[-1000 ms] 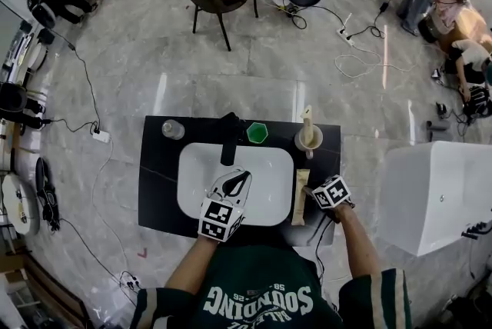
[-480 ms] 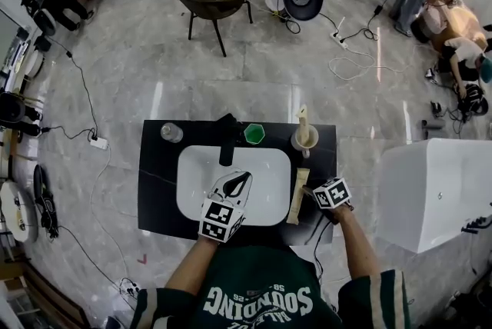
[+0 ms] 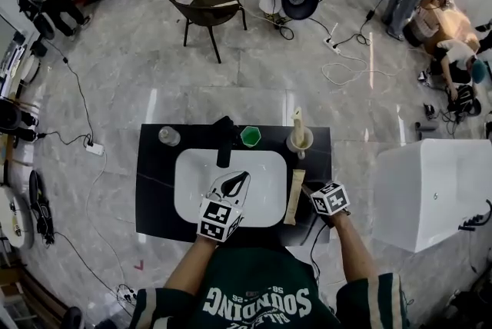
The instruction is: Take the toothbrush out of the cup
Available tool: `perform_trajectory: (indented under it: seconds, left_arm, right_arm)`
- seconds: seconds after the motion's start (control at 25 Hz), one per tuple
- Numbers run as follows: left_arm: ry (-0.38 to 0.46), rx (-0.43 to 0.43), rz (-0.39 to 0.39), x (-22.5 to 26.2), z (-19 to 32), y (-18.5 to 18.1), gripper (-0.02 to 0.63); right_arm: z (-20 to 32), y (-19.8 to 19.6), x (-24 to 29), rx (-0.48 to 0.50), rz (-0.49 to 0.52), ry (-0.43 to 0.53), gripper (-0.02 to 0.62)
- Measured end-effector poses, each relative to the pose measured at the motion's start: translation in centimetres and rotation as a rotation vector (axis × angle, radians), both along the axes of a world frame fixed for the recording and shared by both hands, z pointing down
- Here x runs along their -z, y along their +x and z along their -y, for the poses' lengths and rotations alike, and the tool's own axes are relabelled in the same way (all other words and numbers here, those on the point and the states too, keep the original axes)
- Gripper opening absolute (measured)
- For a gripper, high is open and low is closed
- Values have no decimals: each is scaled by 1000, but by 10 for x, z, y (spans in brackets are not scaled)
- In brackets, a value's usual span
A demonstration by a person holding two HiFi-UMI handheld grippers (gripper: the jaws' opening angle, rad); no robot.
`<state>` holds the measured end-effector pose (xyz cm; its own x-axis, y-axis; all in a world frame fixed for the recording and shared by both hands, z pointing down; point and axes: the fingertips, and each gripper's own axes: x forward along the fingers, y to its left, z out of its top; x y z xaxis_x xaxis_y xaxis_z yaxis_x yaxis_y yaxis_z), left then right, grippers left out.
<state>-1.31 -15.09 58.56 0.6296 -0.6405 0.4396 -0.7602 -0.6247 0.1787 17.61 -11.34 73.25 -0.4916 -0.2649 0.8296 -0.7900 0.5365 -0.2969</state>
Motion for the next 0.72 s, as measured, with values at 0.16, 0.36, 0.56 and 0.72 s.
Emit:
perform_trajectory:
  seconds: [0.16, 0.36, 0.56, 0.72]
  left_arm:
    - [6, -5, -3, 2, -1, 0, 16]
    - [14, -10, -7, 5, -2, 1, 16]
    - [23, -14, -12, 7, -1, 2, 16]
    - [24, -20, -14, 10, -2, 3, 17]
  right_arm:
    - [2, -4, 14, -5, -19, 90, 40]
    - [15, -10, 50, -37, 21, 255, 40]
    - [25, -14, 72, -60, 48, 342, 40]
    - [33, -13, 91, -97, 55, 430, 41]
